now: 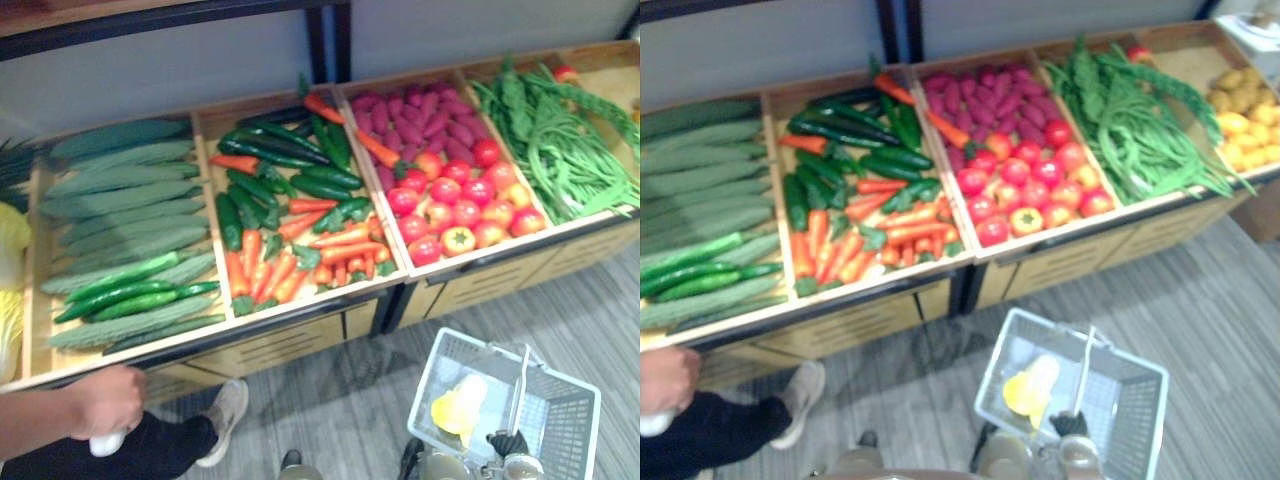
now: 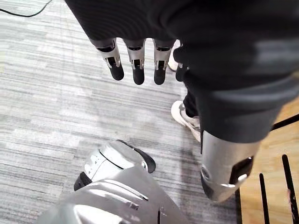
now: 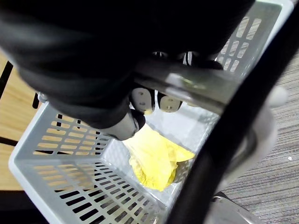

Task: Pick vegetable in the basket

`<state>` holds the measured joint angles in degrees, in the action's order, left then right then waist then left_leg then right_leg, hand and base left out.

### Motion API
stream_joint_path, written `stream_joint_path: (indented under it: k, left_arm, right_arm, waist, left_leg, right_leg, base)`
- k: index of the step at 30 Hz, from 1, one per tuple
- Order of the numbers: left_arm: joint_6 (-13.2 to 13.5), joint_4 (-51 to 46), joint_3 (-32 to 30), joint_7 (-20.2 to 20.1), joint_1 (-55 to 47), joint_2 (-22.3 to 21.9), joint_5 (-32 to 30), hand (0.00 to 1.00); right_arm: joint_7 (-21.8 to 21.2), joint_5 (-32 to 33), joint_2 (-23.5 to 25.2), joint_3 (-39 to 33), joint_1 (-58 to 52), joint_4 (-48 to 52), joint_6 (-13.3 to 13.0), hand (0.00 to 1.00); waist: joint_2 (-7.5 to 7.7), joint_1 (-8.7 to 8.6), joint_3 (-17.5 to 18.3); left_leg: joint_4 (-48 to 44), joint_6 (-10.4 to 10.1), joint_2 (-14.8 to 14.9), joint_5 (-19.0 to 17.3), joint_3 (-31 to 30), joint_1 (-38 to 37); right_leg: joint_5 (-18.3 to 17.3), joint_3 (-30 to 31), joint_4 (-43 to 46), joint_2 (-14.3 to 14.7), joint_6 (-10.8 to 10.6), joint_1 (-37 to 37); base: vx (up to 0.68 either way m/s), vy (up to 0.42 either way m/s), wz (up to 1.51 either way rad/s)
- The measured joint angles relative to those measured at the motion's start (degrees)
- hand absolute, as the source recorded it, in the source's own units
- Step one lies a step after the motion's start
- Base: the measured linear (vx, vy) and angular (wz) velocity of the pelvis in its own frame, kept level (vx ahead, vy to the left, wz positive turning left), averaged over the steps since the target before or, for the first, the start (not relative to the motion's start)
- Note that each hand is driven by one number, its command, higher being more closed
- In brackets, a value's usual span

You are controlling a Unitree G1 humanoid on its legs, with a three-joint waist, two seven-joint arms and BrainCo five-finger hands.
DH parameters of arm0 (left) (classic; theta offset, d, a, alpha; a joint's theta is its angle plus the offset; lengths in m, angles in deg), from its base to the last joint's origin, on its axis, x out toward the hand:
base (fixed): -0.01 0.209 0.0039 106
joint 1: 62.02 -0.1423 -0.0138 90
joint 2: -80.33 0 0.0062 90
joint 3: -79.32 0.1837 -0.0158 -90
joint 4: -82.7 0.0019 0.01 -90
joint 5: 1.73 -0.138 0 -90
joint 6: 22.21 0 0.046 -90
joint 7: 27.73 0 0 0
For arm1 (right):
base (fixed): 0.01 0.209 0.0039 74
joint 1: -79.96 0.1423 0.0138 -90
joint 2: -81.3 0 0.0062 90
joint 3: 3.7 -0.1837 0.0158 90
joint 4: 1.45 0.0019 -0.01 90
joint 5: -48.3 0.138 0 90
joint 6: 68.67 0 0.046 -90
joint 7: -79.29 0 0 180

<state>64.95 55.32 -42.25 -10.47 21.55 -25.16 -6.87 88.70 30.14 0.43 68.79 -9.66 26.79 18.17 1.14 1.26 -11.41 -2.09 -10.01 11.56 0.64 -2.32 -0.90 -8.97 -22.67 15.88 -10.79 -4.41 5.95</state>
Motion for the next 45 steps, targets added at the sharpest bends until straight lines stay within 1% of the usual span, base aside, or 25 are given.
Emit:
stream_joint_path:
  k: [1, 2, 3, 4, 5, 6, 11, 13, 15, 18, 21, 23, 25, 27, 29, 30, 31, 33, 34, 35, 37, 38, 42, 43, 45]
  left_arm:
    - [0.1, 0.0, 1.3, 0.1, 0.0, 0.2, 0.0, 0.00]
    - [0.1, 0.0, 2.1, 0.2, 0.0, 0.2, 0.0, 0.00]
    - [0.2, 0.0, 3.3, 0.4, 0.0, 0.2, 0.0, 0.00]
    - [0.2, 0.0, 4.5, 0.5, 0.0, 0.4, 0.0, 0.00]
    - [0.2, 0.0, 4.9, 0.5, 0.0, 0.5, -0.1, 0.00]
    - [0.3, 0.6, 13.2, 0.4, 0.5, 2.0, -0.7, 0.00]
    - [0.3, 0.6, 13.2, 0.4, 0.5, 2.0, -0.7, 0.00]
    - [0.3, 0.6, 13.0, 0.4, 0.5, 2.0, -0.7, 0.00]
    - [0.2, 0.7, 12.0, 0.4, 0.5, 1.9, -0.7, 0.00]
    - [0.1, 1.1, 10.3, 0.4, 0.4, 1.9, -0.9, 0.00]
    - [0.1, 1.1, 8.2, 0.3, 0.4, 1.9, -1.5, 0.00]
    - [0.2, 1.0, 8.1, 0.3, 0.6, 2.0, -2.1, 0.00]
    - [0.2, 0.7, 8.1, 0.4, 0.6, 2.1, -2.2, 0.00]
    - [0.2, 0.6, 8.1, 0.4, 0.7, 2.1, -2.3, 0.00]
    - [0.2, 0.5, 7.7, 0.4, 0.7, 2.1, -2.2, 0.00]
    - [0.1, 0.5, 7.5, 0.4, 0.4, 2.1, -2.2, 0.00]
    - [0.2, 0.5, 7.5, 0.5, 0.4, 2.1, -1.9, 0.00]
    - [0.2, 0.4, 7.5, 0.5, 0.4, 1.8, -1.8, 0.00]
    - [0.2, 0.3, 7.5, 0.5, 0.0, 1.6, -1.6, 0.00]
    - [0.2, 0.0, 7.4, 0.7, -0.1, 1.3, -0.6, 0.00]
    - [0.2, -1.2, 7.4, 1.1, 0.0, 1.0, 0.0, 0.00]
    - [0.4, -2.1, 7.4, 1.9, 0.2, 0.8, 0.0, 0.00]
    - [0.4, -3.5, 7.6, 3.2, 1.3, 0.5, 0.0, 0.00]
    - [0.4, -4.2, 7.6, 3.5, 1.5, 0.3, 0.0, 0.00]
    - [0.6, -7.5, 9.2, 5.0, 1.6, -0.3, -0.1, 0.00]
  right_arm:
    - [0.0, 0.0, 0.0, 0.0, 0.0, 0.1, -0.1, 1.00]
    - [0.0, 0.0, 0.1, 0.0, 0.1, 0.1, -0.1, 1.00]
    - [0.1, 0.0, 0.1, 0.0, 0.1, 0.0, 0.0, 1.00]
    - [0.1, 0.1, 0.1, 0.0, 0.1, 0.1, 0.0, 1.00]
    - [0.1, 0.1, 0.0, 0.1, 0.1, 0.1, 0.0, 1.00]
    - [1.4, 1.3, 0.1, 0.6, -0.1, 0.1, 0.4, 1.00]
    - [1.4, 1.3, 0.1, 0.7, -0.1, 0.1, 0.4, 1.00]
    - [1.4, 1.3, 0.1, 0.5, -0.2, 0.2, 0.4, 1.00]
    - [1.3, 2.0, 0.1, 0.3, -0.5, 0.2, 0.4, 1.00]
    - [1.1, 3.5, 0.3, -0.5, -1.3, 0.2, 0.4, 1.00]
    - [-0.1, 3.6, 0.7, -2.2, -2.1, 0.2, 0.4, 1.00]
    - [-0.3, 4.7, 0.8, -2.3, -2.3, 0.2, 0.4, 1.00]
    - [-0.3, 5.4, 0.9, -2.3, -2.3, 0.3, 0.2, 1.00]
    - [-0.3, 5.8, 0.9, -2.5, -2.6, 0.4, 0.0, 1.00]
    - [-0.1, 5.9, 0.9, -2.5, -3.0, 0.4, 0.0, 1.00]
    - [-0.1, 5.9, 0.7, -2.5, -3.0, 0.4, 0.0, 1.00]
    - [0.0, 6.0, 0.7, -2.5, -3.3, 0.3, 0.0, 1.00]
    - [0.1, 6.0, 0.1, -3.2, -3.7, 0.4, -0.1, 1.00]
    - [0.1, 6.0, -0.2, -3.5, -3.9, 0.4, -0.1, 1.00]
    - [0.3, 6.0, -0.5, -4.2, -3.9, 0.4, 0.0, 1.00]
    - [0.4, 6.0, -0.6, -4.7, -3.9, 0.4, 0.0, 1.00]
    - [0.5, 7.0, -0.6, -4.7, -3.9, 0.4, 0.0, 1.00]
    - [1.3, 7.0, 0.1, -5.1, -3.7, 0.3, -0.1, 1.00]
    - [1.6, 7.0, 0.2, -5.1, -3.8, 0.3, -0.1, 1.00]
    - [1.8, 7.0, 0.2, -5.7, -3.7, 0.2, -0.1, 1.00]
  waist:
    - [-0.01, 0.00, 0.0]
    - [-0.01, 0.01, 0.0]
    - [-0.09, -0.04, 0.0]
    - [-0.15, -0.12, 0.0]
    - [-0.26, -0.13, -0.1]
    - [-2.70, -0.99, 0.2]
    - [-2.67, -0.98, 0.2]
    - [-2.61, -1.02, 0.3]
    - [-2.47, -1.03, 0.4]
    - [-1.96, -1.15, 1.1]
    - [-1.40, -1.22, 1.8]
    - [-1.22, -1.59, 2.0]
    - [-1.07, -2.65, 2.1]
    - [-1.19, -2.75, 2.3]
    - [-1.13, -2.56, 2.4]
    - [-1.36, -2.64, 2.5]
    - [-0.96, -2.61, 2.4]
    - [-0.51, -2.31, 2.1]
    - [-1.12, -2.15, 2.3]
    - [-1.84, -2.19, 2.6]
    - [-2.06, -2.25, 2.5]
    - [-2.20, -2.21, 2.6]
    - [-2.54, -2.15, 2.9]
    - [-2.22, -2.15, 2.7]
    - [-2.56, -2.05, 3.0]
  left_leg:
    - [0.1, 0.4, 0.0, 1.2, 4.8, 0.7]
    - [0.2, 0.3, 0.0, 1.8, 7.4, 0.9]
    - [1.0, 0.8, 0.0, 2.7, 12.4, 0.6]
    - [2.2, 0.9, 0.0, 3.9, 15.2, 0.4]
    - [2.8, 0.9, 0.0, 4.4, 15.8, 0.3]
    - [7.5, 3.0, -2.9, 2.6, 18.8, -0.6]
    - [7.5, 3.0, -2.8, 2.6, 19.0, -1.2]
    - [7.5, 3.0, -2.8, 2.6, 19.2, -1.4]
    - [7.5, 3.1, -2.8, 2.5, 19.5, -1.7]
    - [7.5, 3.1, -2.9, 2.2, 20.4, -2.9]
    - [7.5, 2.9, -2.9, 1.4, 21.0, -4.9]
    - [7.5, 2.9, -3.0, 1.1, 21.1, -5.7]
    - [7.5, 2.9, -3.1, 1.1, 20.4, -6.3]
    - [6.8, 2.7, -2.8, 0.7, 20.3, -6.2]
    - [0.4, 2.5, -1.6, -2.3, 20.0, -4.0]
    - [-4.9, 2.5, -0.6, -4.3, 19.2, -2.0]
    - [-10.2, 2.7, -0.3, -4.3, 18.8, 0.1]
    - [-15.2, 3.5, -0.3, -3.7, 18.1, 1.9]
    - [-15.4, 3.5, -0.5, -3.5, 17.2, 1.8]
    - [-14.7, 3.6, -0.7, -3.3, 16.9, 1.7]
    - [-12.4, 3.4, -1.2, -2.1, 17.1, 1.1]
    - [-10.0, 3.5, -1.3, -1.7, 17.2, 0.3]
    - [-7.7, 2.9, -1.2, -1.2, 16.9, -0.6]
    - [-7.5, 2.9, -1.3, -1.2, 16.6, -0.7]
    - [-5.8, 2.9, -1.7, -1.3, 15.5, -2.2]
  right_leg:
    - [0.1, -1.0, -0.9, -0.3, 0.1, -0.5]
    - [0.1, -1.4, -1.1, -0.4, 0.1, -0.7]
    - [0.2, -2.2, -1.7, -0.4, 0.2, -1.3]
    - [0.4, -2.4, -2.1, -0.2, 0.5, -1.4]
    - [0.7, -2.4, -2.4, 0.0, 0.6, -1.4]
    - [9.2, 4.4, -12.8, 1.6, -1.8, -2.8]
    - [9.2, 4.6, -13.0, 1.6, -1.9, -3.2]
    - [8.9, 5.1, -13.1, 1.6, -2.3, -3.2]
    - [8.9, 5.6, -13.4, 1.7, -2.3, -3.3]
    - [9.4, 6.2, -14.0, 1.8, -2.6, -4.5]
    - [9.4, 7.1, -13.7, 1.8, -2.2, -5.7]
    - [8.2, 7.3, -11.3, 1.4, -2.1, -5.4]
    - [6.5, 6.7, -8.8, 1.0, -2.1, -5.3]
    - [5.2, 6.3, -7.3, 0.8, -2.0, -5.2]
    - [3.1, 5.9, -5.9, 0.7, -1.6, -5.2]
    - [2.1, 5.7, -5.4, 0.7, -1.6, -5.5]
    - [1.8, 5.5, -5.3, 0.1, -1.6, -6.3]
    - [1.7, 5.8, -5.4, -0.2, -1.6, -7.2]
    - [1.7, 6.2, -5.5, -0.2, -1.6, -7.3]
    - [1.7, 6.9, -5.7, -0.1, -1.6, -7.1]
    - [1.9, 8.1, -6.0, -0.1, -1.7, -6.3]
    - [2.6, 9.5, -6.5, 0.3, -1.2, -5.9]
    - [4.6, 12.6, -8.9, 2.0, -1.0, -4.9]
    - [4.9, 13.1, -9.3, 2.1, -1.1, -4.8]
    - [6.0, 15.5, -10.2, 2.5, -1.5, -4.5]
  base:
    - [0.04, 0.012, 0.46]
    - [0.04, 0.010, 0.46]
    - [0.00, -0.001, 0.31]
    - [-0.01, -0.004, 0.25]
    - [-0.02, -0.001, 0.11]
    - [-0.01, -0.002, 0.04]
    - [-0.02, -0.002, -0.04]
    - [-0.03, -0.001, -0.08]
    - [-0.02, 0.001, -0.11]
    - [0.04, 0.006, -0.11]
    - [0.08, 0.017, -0.16]
    - [0.05, 0.012, -0.01]
    - [0.05, -0.008, 0.15]
    - [0.03, -0.033, 0.13]
    - [0.01, -0.059, 0.09]
    - [-0.02, -0.047, 0.14]
    - [-0.02, -0.052, 0.14]
    - [-0.01, -0.081, -0.02]
    - [0.01, -0.068, -0.12]
    - [0.02, -0.019, -0.11]
    - [0.01, 0.010, -0.13]
    - [0.01, 0.019, -0.18]
    - [0.00, -0.006, -0.36]
    - [0.00, -0.013, -0.38]
    - [-0.01, 0.034, -0.53]
